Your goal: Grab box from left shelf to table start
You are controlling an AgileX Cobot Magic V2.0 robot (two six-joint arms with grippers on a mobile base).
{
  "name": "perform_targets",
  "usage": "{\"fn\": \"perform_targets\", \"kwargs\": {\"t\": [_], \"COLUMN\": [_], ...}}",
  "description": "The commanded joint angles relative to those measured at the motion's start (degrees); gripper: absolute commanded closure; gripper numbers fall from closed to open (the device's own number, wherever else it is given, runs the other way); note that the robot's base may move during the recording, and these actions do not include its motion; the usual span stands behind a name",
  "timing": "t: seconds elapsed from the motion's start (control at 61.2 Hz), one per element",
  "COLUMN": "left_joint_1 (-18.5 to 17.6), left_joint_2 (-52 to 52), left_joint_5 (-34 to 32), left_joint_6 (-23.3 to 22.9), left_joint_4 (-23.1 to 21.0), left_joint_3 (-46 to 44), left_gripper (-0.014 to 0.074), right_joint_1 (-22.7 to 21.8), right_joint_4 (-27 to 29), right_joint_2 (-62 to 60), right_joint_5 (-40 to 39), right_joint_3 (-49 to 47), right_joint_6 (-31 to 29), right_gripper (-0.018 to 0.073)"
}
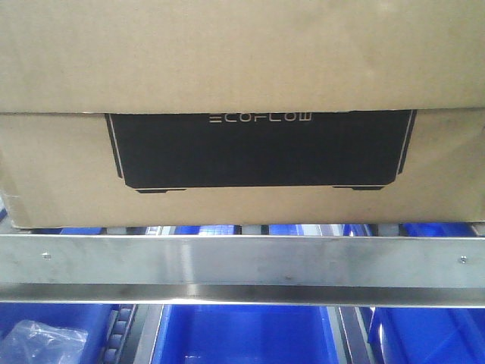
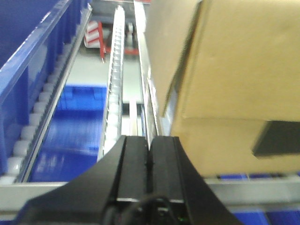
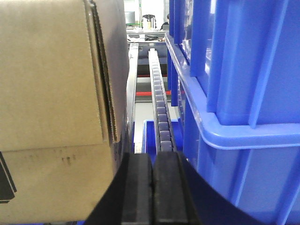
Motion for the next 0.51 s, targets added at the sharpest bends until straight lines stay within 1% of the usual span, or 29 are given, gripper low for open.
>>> {"fn": "perform_targets", "kwargs": {"t": [0.0,0.245,0.343,0.392,0.441,0.49], "left_joint_1": [-0.11,-0.11,-0.45,-1.3,-2.74,-4.65], "left_joint_2": [5.19,18.11,23.28,26.09,28.86,31.44], "left_joint_5": [-0.16,0.65,3.47,5.77,8.4,10.84], "left_joint_6": [-0.39,-0.39,-0.39,-0.52,-3.1,-8.38], "left_joint_4": [-0.09,-0.3,0.13,1.64,4.76,8.2], "left_joint_3": [-5.53,-14.91,-20.55,-23.77,-27.49,-30.25], "left_gripper": [0.0678,0.0679,0.0679,0.0679,0.0679,0.0679], "right_joint_1": [-0.22,-0.22,-0.22,-0.22,-0.22,-0.22], "right_joint_4": [-0.33,-0.33,-0.33,-0.33,-0.33,-0.33], "right_joint_2": [-0.16,-0.16,-0.16,-0.16,-0.16,-0.16], "right_joint_5": [-5.21,-5.21,-5.21,-5.21,-5.21,-5.21], "right_joint_3": [-0.23,-0.23,-0.23,-0.23,-0.23,-0.23], "right_joint_6": [-0.53,-0.53,-0.53,-0.53,-0.53,-0.53], "right_gripper": [0.0541,0.0541,0.0541,0.0541,0.0541,0.0541]}}
